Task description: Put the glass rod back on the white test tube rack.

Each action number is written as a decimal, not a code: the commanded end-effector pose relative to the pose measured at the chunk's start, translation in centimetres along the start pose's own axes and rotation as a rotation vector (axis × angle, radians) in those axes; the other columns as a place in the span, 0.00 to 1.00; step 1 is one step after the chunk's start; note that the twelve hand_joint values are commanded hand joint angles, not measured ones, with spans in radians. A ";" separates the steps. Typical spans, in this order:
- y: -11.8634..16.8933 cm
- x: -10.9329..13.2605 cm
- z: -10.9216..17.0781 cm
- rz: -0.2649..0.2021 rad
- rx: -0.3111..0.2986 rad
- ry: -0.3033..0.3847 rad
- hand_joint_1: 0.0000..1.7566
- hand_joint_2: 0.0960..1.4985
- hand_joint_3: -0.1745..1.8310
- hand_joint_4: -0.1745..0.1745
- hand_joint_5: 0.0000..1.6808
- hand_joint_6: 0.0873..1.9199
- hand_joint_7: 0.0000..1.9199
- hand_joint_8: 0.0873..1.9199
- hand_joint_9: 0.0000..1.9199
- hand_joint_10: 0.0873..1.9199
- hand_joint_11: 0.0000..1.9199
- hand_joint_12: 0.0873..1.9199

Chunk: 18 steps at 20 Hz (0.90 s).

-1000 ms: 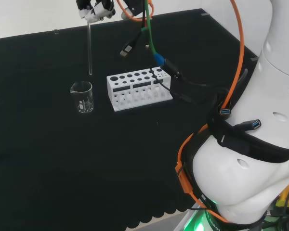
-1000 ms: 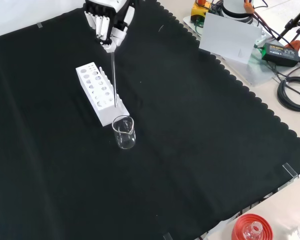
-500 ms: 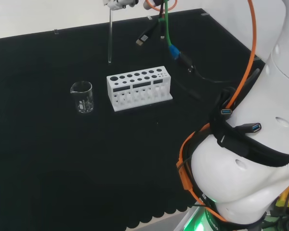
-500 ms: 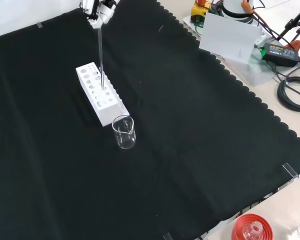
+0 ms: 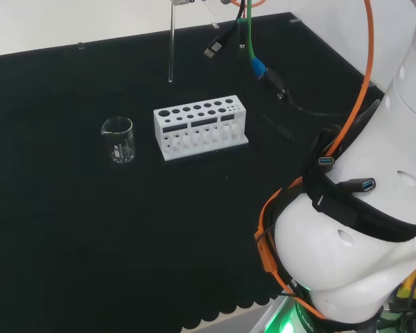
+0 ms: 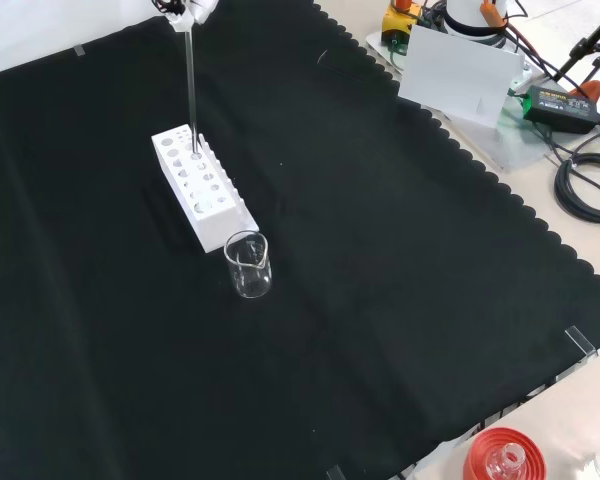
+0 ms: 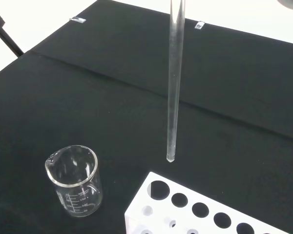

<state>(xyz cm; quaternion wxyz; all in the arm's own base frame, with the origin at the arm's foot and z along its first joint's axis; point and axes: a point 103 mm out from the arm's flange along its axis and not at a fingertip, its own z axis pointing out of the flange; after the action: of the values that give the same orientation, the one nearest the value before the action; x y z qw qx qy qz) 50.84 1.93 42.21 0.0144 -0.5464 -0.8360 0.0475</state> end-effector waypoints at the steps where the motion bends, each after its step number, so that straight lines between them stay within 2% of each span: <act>1: -0.4 -0.3 -0.1 0.006 -0.006 0.007 0.74 0.74 0.00 0.00 0.65 0.40 0.60 0.41 0.87 0.26 0.82 0.34; 5: -1.3 -0.7 0.1 -0.023 -0.018 0.009 0.74 0.74 0.00 0.00 0.65 0.40 0.60 0.41 0.87 0.26 0.82 0.34; 18: -2.1 -0.9 2.8 0.006 0.037 0.021 0.74 0.74 0.00 0.00 0.65 0.40 0.60 0.41 0.87 0.26 0.82 0.34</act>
<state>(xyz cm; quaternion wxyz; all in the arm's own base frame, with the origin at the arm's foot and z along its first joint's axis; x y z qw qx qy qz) 49.10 0.23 40.23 0.0291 -0.5461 -0.8355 0.0536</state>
